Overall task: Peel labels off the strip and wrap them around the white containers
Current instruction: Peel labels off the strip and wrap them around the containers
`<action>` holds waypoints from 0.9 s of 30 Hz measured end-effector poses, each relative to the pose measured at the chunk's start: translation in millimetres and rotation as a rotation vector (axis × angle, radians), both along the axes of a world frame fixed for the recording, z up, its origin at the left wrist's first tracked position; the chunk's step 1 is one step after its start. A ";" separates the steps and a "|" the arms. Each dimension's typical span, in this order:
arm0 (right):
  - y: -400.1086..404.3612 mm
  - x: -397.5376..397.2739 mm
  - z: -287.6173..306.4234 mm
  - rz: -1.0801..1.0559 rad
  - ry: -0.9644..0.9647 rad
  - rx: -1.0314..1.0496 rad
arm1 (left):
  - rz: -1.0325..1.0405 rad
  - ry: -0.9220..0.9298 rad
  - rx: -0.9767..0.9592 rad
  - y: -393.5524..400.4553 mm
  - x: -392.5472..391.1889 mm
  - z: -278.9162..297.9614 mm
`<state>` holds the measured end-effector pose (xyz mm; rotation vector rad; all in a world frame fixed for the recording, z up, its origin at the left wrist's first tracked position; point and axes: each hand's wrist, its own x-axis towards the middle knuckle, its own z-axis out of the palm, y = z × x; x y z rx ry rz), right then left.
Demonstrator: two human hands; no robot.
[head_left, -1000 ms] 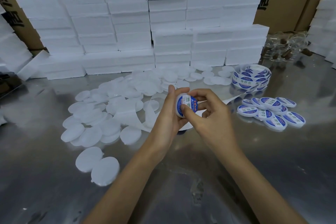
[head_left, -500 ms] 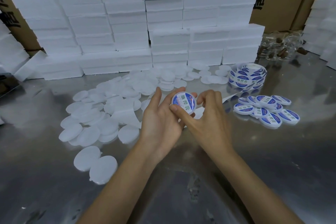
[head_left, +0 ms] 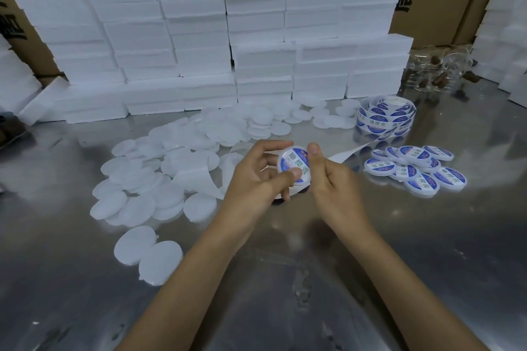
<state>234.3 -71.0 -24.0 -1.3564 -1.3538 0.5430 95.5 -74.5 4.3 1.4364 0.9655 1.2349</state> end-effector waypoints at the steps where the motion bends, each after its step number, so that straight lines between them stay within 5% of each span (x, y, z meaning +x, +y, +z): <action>1: -0.8 0.2 0.4 0.038 0.059 -0.011 | 0.016 -0.011 0.001 0.2 -1.7 0.4; 7: -6.4 -6.4 -2.4 0.203 -0.075 0.014 | 0.133 -0.141 -0.055 5.0 -8.7 -1.7; 17: -1.3 -5.5 -10.8 -0.029 -0.165 0.044 | -0.013 -0.055 -0.005 0.9 -1.9 -1.7; 22: -6.8 -5.2 -6.5 0.111 0.000 0.033 | 0.043 -0.124 -0.018 -0.8 -5.9 0.6; 27: -7.2 -5.2 -6.1 0.060 -0.195 0.078 | 0.118 -0.141 0.000 -0.2 -5.5 -1.6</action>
